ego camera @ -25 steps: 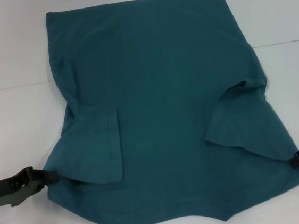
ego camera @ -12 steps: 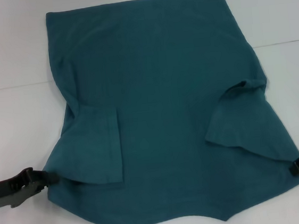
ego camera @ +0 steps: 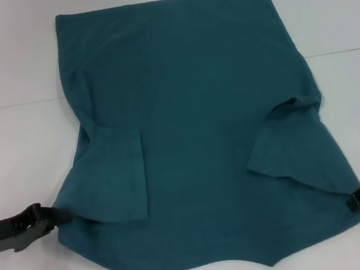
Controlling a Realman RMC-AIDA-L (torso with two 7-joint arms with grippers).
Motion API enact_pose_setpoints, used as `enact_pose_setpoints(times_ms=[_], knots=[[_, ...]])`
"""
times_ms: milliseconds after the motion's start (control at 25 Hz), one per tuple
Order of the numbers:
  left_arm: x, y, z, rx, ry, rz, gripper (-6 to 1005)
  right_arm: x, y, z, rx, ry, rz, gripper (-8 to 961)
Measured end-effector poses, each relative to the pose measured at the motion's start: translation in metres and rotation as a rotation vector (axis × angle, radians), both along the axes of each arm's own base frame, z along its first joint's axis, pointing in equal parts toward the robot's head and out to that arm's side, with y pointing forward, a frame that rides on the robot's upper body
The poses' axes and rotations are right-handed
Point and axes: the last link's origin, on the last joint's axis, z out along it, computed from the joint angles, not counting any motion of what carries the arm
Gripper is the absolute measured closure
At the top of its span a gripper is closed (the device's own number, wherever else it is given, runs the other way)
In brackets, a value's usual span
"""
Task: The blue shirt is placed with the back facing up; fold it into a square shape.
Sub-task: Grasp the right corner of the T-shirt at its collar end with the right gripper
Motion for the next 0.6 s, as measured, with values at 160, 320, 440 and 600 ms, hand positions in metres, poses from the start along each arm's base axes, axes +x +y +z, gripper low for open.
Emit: enact_pose_setpoints(times_ms=[160, 320, 440, 600], knots=[[0.000, 0.001, 0.000, 0.003, 0.002, 0.001, 966, -0.002, 0.001, -0.002, -0.002, 0.002, 0.004, 446], [0.000, 0.001, 0.000, 0.006, 0.005, 0.002, 966, -0.008, 0.002, -0.010, -0.018, 0.012, 0.019, 448], [0.000, 0.001, 0.000, 0.006, 0.005, 0.002, 966, -0.013, 0.004, -0.014, -0.030, 0.018, 0.033, 449], [0.000, 0.001, 0.000, 0.006, 0.005, 0.003, 966, -0.018, 0.006, -0.016, -0.036, 0.023, 0.043, 451]])
